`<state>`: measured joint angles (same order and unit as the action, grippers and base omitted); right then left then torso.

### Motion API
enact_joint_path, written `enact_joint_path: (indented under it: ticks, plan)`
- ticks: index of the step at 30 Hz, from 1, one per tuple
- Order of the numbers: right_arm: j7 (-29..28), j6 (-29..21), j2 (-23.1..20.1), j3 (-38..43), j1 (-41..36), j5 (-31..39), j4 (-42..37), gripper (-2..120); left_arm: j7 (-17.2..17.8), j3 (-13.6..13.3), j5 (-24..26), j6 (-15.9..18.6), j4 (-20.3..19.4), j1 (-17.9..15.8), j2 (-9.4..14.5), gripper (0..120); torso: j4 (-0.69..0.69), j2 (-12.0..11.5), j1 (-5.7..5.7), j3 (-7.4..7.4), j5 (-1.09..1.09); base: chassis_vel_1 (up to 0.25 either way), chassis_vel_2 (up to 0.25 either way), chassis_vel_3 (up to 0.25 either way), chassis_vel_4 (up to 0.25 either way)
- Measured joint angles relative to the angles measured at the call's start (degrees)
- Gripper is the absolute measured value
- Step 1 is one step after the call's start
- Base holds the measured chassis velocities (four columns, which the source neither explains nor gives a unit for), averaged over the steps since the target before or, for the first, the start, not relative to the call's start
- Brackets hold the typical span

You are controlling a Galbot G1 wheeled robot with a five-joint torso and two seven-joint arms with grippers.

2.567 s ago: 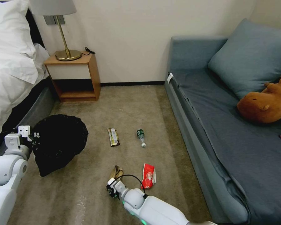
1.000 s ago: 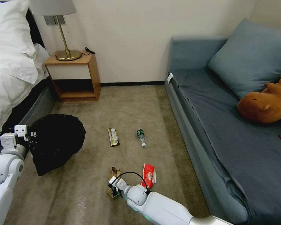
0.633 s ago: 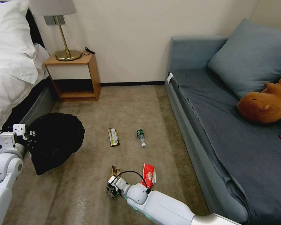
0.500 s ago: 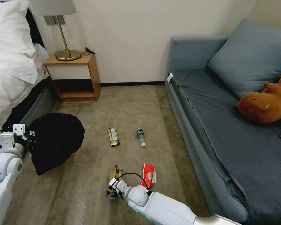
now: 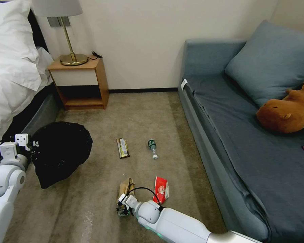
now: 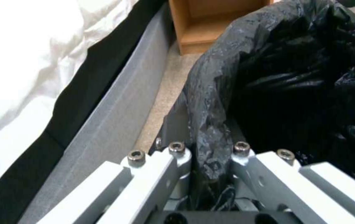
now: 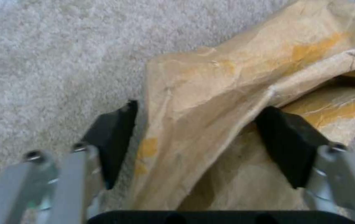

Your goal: Pick up the trash bin, then pick up the garbage on the floor and place it into the trash bin.

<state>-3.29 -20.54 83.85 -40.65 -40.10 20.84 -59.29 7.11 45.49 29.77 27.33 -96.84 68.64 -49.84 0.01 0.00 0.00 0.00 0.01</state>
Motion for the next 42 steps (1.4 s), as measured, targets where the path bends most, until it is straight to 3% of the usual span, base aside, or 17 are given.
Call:
enact_joint_path:
  ticks: [2, 4, 8, 10, 12, 13, 15, 16, 19, 29, 42]
  plan:
    - [0.0, 0.1, 0.1, 0.0, 0.0, 0.0, 0.2, 63, 0.0, 0.0, 0.0, -0.1, 0.2, -0.1, 0.0, 4, 0.0, 0.0, 0.0, 0.0, 0.0, 0.0, 0.0, 0.0, 0.0]
    - [0.0, 0.3, 0.1, 0.1, 0.0, 0.0, 0.6, 47, -0.1, -0.3, 0.0, -0.1, 0.4, -0.5, 0.0, 4, 0.0, 0.0, 0.0, 0.0, 0.0, 0.0, 0.0, 0.0, 0.0]
    - [0.0, 0.3, 0.1, 0.3, 0.0, 0.0, 0.7, 39, -0.1, -0.5, 0.0, -0.1, 0.5, -0.7, -0.1, 4, 0.0, 0.0, 0.0, 0.0, 0.0, 0.0, 0.0, 0.0, 0.0]
    - [0.0, 0.3, 0.0, 0.4, 0.0, 0.1, 0.6, 26, -0.1, -0.7, 0.0, -0.1, 0.5, -0.9, -0.1, 4, -0.01, 0.0, 0.0, 0.0, 0.0, 0.0, 0.0, 0.0, 0.0]
    - [0.0, 0.3, 0.0, 0.4, 0.0, 0.1, 0.6, 25, -0.1, -0.7, 0.0, -0.1, 0.5, -0.9, -0.1, 4, -0.01, 0.0, 0.0, 0.0, 0.0, 0.0, 0.0, 0.0, 0.0]
    - [0.0, 0.3, -0.1, 0.6, 0.1, 0.1, 0.6, 18, -0.1, -0.8, 0.0, -0.1, 0.5, -0.9, -0.1, 4, -0.01, 0.0, 0.0, 0.0, 0.0, 0.0, 0.0, 0.0, 0.0]
    - [0.0, 0.3, -0.1, 0.7, 0.1, 0.1, 0.6, 15, -0.1, -0.8, 0.0, -0.1, 0.5, -0.9, -0.1, 4, -0.01, 0.0, 0.0, 0.0, -0.01, 0.0, 0.0, 0.0, 0.0]
    - [0.0, 0.3, -0.2, 0.9, 0.2, 0.1, 0.5, 5, -0.1, -0.8, 0.0, -0.1, 0.5, -0.9, -0.1, 4, -0.01, 0.0, 0.0, 0.0, -0.02, 0.0, 0.0, 0.0, 0.0]
    - [0.0, 0.3, -0.3, 1.3, 0.3, 0.1, 0.4, 0, -0.2, -0.7, 0.0, -0.1, 0.5, -0.8, -0.2, 4, -0.01, 0.0, 0.0, 0.0, -0.01, 0.0, 0.0, 0.0, 0.0]
    - [-0.1, 0.4, -1.3, 4.0, 1.6, 0.7, -2.3, 0, -1.2, -0.8, -0.1, -1.1, 0.6, -0.3, -1.0, 4, -0.01, 0.0, 0.0, 0.0, -0.01, 0.0, 0.0, 0.0, 0.0]
    - [-0.3, -0.4, -3.3, 8.8, 6.9, 3.2, -11.5, 0, -2.2, -1.9, -0.5, -2.2, 0.4, -0.2, -2.3, 4, -0.01, 0.0, 0.0, 0.0, 0.0, 0.0, 0.0, 0.0, 0.0]
